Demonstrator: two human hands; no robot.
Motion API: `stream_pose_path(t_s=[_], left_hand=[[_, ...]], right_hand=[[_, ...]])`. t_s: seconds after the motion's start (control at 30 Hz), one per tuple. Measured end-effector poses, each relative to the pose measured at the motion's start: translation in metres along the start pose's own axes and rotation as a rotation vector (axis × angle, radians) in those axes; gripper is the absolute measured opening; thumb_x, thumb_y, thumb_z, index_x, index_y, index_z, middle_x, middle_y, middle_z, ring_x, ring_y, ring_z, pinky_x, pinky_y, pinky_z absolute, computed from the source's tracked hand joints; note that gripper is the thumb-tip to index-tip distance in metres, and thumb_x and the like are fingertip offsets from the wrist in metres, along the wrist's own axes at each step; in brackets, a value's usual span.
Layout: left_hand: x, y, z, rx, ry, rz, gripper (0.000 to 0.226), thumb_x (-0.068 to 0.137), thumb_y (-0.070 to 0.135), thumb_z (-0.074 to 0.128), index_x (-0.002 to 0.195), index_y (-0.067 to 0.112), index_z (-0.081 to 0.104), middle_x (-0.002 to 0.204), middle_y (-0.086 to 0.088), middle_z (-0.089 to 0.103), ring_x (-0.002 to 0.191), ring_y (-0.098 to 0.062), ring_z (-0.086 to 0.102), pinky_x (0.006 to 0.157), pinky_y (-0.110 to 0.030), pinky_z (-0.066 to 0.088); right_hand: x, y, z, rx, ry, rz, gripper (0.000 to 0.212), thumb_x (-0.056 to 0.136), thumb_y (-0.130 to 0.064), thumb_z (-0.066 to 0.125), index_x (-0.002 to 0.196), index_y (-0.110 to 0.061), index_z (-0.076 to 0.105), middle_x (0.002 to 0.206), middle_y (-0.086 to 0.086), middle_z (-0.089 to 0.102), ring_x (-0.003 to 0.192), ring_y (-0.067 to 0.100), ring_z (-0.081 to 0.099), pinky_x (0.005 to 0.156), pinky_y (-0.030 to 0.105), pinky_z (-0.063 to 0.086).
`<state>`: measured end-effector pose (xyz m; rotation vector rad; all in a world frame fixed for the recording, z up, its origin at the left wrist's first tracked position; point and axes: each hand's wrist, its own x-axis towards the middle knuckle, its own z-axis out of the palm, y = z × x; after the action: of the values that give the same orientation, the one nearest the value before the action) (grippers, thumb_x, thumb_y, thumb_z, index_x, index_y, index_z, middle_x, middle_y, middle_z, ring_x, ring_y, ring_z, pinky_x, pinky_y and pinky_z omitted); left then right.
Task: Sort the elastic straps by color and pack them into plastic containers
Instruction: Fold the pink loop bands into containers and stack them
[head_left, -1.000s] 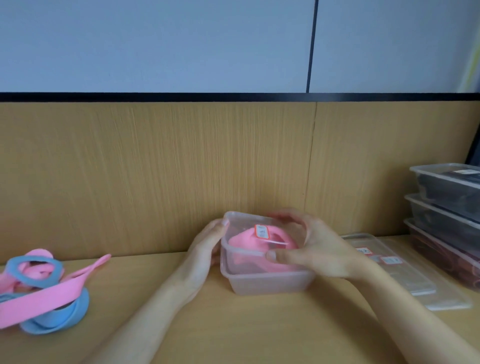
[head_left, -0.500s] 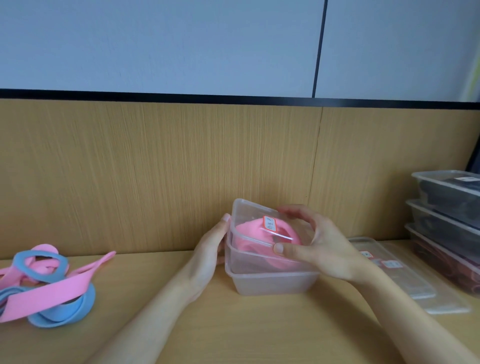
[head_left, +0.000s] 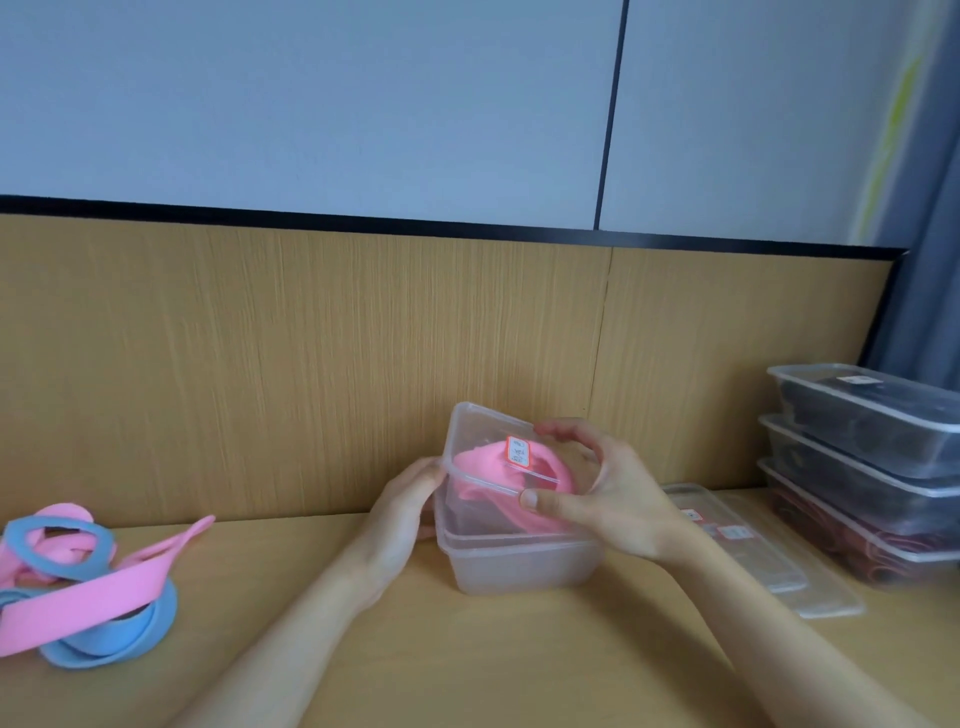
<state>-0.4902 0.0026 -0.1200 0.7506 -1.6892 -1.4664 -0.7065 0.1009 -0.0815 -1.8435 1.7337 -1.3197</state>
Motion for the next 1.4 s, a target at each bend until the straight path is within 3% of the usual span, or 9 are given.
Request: stream_pose_path(t_s=[0.13, 0.23, 0.43, 0.63, 0.87, 0.97, 1.07, 1.2, 1.4], left_hand=[[-0.003, -0.001, 0.001, 0.078, 0.029, -0.021, 0.02, 0.101, 0.012, 0.051, 0.11, 0.018, 0.068, 0.102, 0.002, 0.077, 0.096, -0.011, 0.071, 0.074, -0.018, 0.051], [-0.006, 0.0, 0.004, 0.153, 0.014, -0.01, 0.03, 0.096, -0.001, 0.053, 0.116, 0.018, 0.063, 0.108, -0.009, 0.073, 0.096, -0.018, 0.068, 0.077, -0.02, 0.05], [-0.011, 0.0, 0.008, 0.315, -0.012, 0.041, 0.028, 0.104, 0.017, 0.048, 0.129, 0.029, 0.053, 0.111, -0.004, 0.066, 0.105, -0.018, 0.063, 0.089, -0.028, 0.047], [-0.009, -0.005, 0.008, 0.353, -0.027, 0.053, 0.026, 0.108, 0.029, 0.041, 0.132, 0.033, 0.048, 0.103, -0.001, 0.063, 0.101, -0.01, 0.06, 0.082, -0.021, 0.042], [-0.008, -0.004, 0.009, 0.371, -0.048, 0.032, 0.029, 0.105, 0.023, 0.043, 0.13, 0.038, 0.045, 0.118, 0.006, 0.059, 0.109, -0.004, 0.054, 0.087, -0.026, 0.04], [-0.009, -0.003, 0.009, 0.377, -0.033, 0.04, 0.037, 0.1, 0.011, 0.044, 0.131, 0.031, 0.047, 0.118, 0.002, 0.06, 0.112, -0.016, 0.056, 0.093, -0.031, 0.042], [-0.007, -0.002, 0.007, 0.368, -0.008, 0.039, 0.039, 0.097, 0.005, 0.045, 0.13, 0.025, 0.052, 0.119, 0.0, 0.061, 0.111, -0.019, 0.057, 0.094, -0.035, 0.044], [-0.004, 0.004, -0.008, 0.29, 0.023, 0.033, 0.042, 0.089, -0.009, 0.049, 0.116, 0.019, 0.064, 0.113, -0.005, 0.065, 0.095, -0.015, 0.059, 0.075, -0.031, 0.044], [-0.008, 0.014, -0.037, 0.236, 0.04, -0.052, 0.045, 0.065, 0.01, 0.055, 0.102, 0.026, 0.074, 0.108, -0.001, 0.071, 0.103, -0.017, 0.059, 0.08, -0.032, 0.045]], right_hand=[[-0.001, -0.011, -0.012, -0.05, 0.065, -0.011, 0.074, 0.058, -0.059, 0.084, 0.124, -0.032, 0.063, 0.126, -0.018, 0.065, 0.118, -0.014, 0.052, 0.091, -0.001, 0.033], [-0.001, -0.022, -0.028, -0.085, 0.096, -0.005, 0.075, 0.057, -0.064, 0.082, 0.124, -0.036, 0.063, 0.128, -0.014, 0.063, 0.122, -0.008, 0.052, 0.099, 0.011, 0.037], [-0.003, -0.04, -0.065, -0.227, 0.155, -0.013, 0.079, 0.054, -0.072, 0.08, 0.123, -0.036, 0.064, 0.124, -0.016, 0.064, 0.115, -0.014, 0.054, 0.083, 0.003, 0.041], [0.002, -0.05, -0.132, -0.423, 0.287, 0.068, 0.075, 0.065, -0.065, 0.084, 0.127, -0.026, 0.064, 0.127, -0.008, 0.063, 0.12, 0.014, 0.058, 0.1, 0.033, 0.049], [-0.01, -0.061, -0.189, -0.555, 0.371, 0.196, 0.093, 0.058, -0.077, 0.078, 0.13, -0.022, 0.061, 0.121, -0.005, 0.063, 0.101, 0.015, 0.061, 0.069, 0.019, 0.046], [-0.022, -0.056, -0.18, -0.606, 0.346, 0.227, 0.102, 0.05, -0.087, 0.072, 0.129, -0.023, 0.061, 0.117, -0.007, 0.062, 0.093, 0.007, 0.059, 0.064, 0.016, 0.043], [-0.034, -0.043, -0.156, -0.648, 0.332, 0.279, 0.102, 0.048, -0.091, 0.068, 0.126, -0.026, 0.061, 0.114, -0.008, 0.064, 0.092, 0.009, 0.062, 0.071, 0.028, 0.057], [-0.043, -0.023, -0.11, -0.616, 0.294, 0.407, 0.103, 0.045, -0.093, 0.066, 0.123, -0.025, 0.062, 0.108, -0.009, 0.065, 0.093, 0.013, 0.064, 0.08, 0.039, 0.06], [-0.032, -0.014, -0.048, -0.422, 0.207, 0.619, 0.104, 0.037, -0.093, 0.064, 0.112, -0.023, 0.062, 0.102, -0.008, 0.064, 0.093, 0.016, 0.064, 0.088, 0.04, 0.057]])
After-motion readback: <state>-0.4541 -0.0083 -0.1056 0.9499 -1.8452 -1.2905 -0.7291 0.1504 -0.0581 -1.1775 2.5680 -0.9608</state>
